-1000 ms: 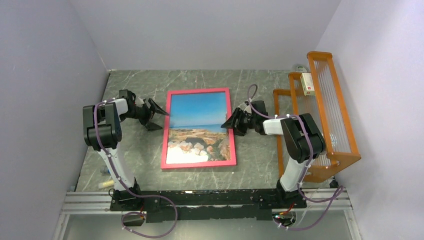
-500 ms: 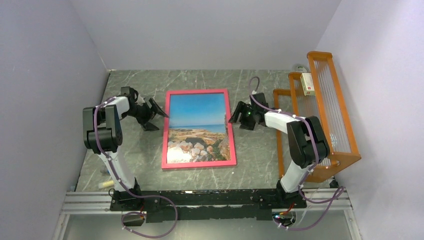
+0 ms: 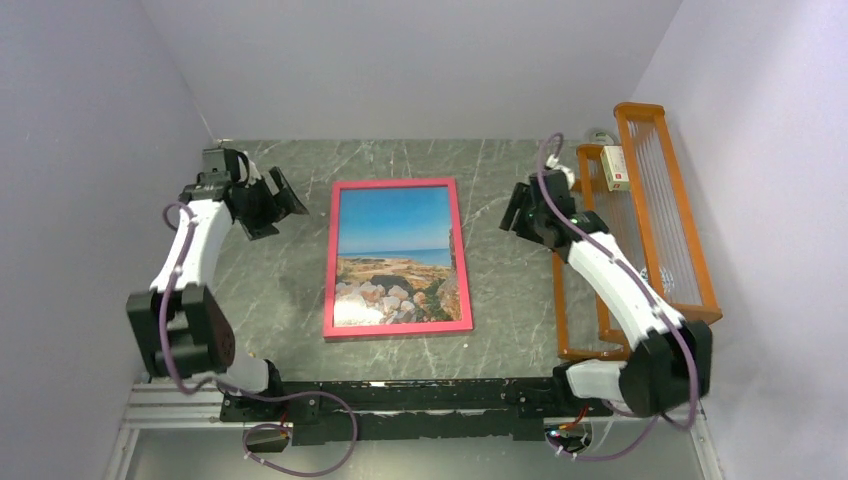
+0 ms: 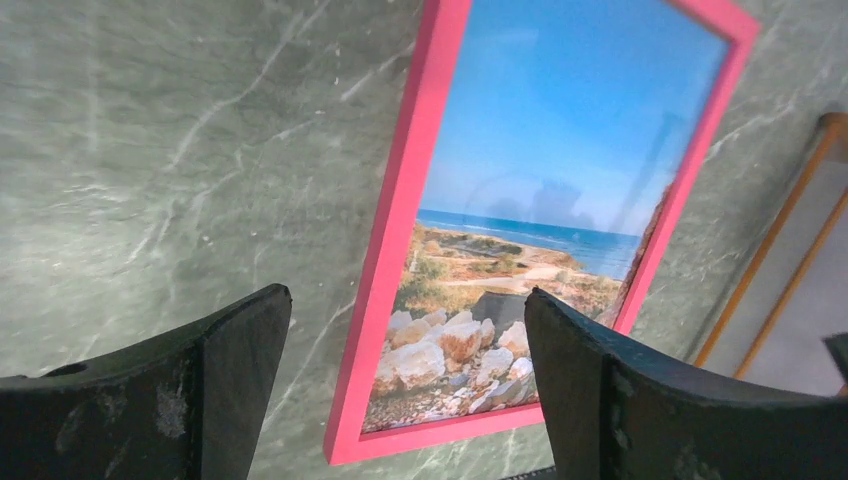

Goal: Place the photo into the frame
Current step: Reset both arms

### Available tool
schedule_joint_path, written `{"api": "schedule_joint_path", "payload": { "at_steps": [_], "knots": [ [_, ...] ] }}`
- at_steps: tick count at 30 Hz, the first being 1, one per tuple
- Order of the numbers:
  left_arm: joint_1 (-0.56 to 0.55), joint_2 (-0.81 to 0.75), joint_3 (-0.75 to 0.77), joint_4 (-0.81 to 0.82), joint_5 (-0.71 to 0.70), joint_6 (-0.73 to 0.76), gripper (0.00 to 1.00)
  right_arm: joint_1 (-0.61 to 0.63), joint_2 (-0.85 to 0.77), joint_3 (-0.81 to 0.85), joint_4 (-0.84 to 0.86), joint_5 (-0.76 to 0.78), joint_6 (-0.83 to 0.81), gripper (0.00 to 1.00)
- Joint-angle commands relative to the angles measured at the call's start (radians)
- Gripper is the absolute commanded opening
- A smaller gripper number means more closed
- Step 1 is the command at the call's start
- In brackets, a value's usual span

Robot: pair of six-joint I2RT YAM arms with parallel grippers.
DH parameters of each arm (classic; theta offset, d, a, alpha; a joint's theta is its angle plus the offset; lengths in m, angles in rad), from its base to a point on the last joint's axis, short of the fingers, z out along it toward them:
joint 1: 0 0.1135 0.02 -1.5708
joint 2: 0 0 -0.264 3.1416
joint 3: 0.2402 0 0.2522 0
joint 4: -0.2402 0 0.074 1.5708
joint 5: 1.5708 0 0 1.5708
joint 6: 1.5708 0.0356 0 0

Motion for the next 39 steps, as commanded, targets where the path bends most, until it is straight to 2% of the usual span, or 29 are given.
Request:
{"api": "schedule_joint_path", "payload": {
  "at_steps": [1, 7, 10, 11, 12, 17, 25, 29, 39],
  "knots": [
    [-0.002, -0.219, 0.019, -0.072, -0.111, 0.047, 0.93, -0.001, -0.223, 0.072, -0.141, 0.216, -0.049, 0.67],
    [-0.002, -0.497, 0.006, -0.119, -0.199, 0.066, 0.94, -0.001, -0.460, 0.118, -0.198, 0.350, -0.076, 0.78],
    [-0.001, -0.601, 0.025, -0.173, -0.248, 0.076, 0.94, -0.001, -0.545, 0.144, -0.236, 0.393, -0.083, 0.89],
    [-0.002, -0.628, 0.032, -0.193, -0.259, 0.079, 0.94, -0.002, -0.566, 0.150, -0.249, 0.398, -0.091, 0.98],
    [-0.002, -0.654, 0.043, -0.220, -0.270, 0.081, 0.94, -0.002, -0.584, 0.159, -0.265, 0.401, -0.091, 0.99],
    [-0.001, -0.754, 0.110, -0.318, -0.303, 0.084, 0.94, -0.002, -0.636, 0.209, -0.397, 0.419, -0.029, 0.99],
    [-0.001, -0.807, 0.250, -0.509, -0.326, 0.065, 0.94, -0.001, -0.748, 0.213, -0.436, 0.370, -0.042, 0.99],
    [0.000, -0.821, 0.281, -0.538, -0.315, 0.055, 0.94, -0.001, -0.734, 0.244, -0.487, 0.352, -0.033, 0.99],
    [-0.001, -0.842, 0.287, -0.572, -0.315, 0.026, 0.94, -0.001, -0.730, 0.217, -0.485, 0.304, -0.032, 0.99]
  ]
}}
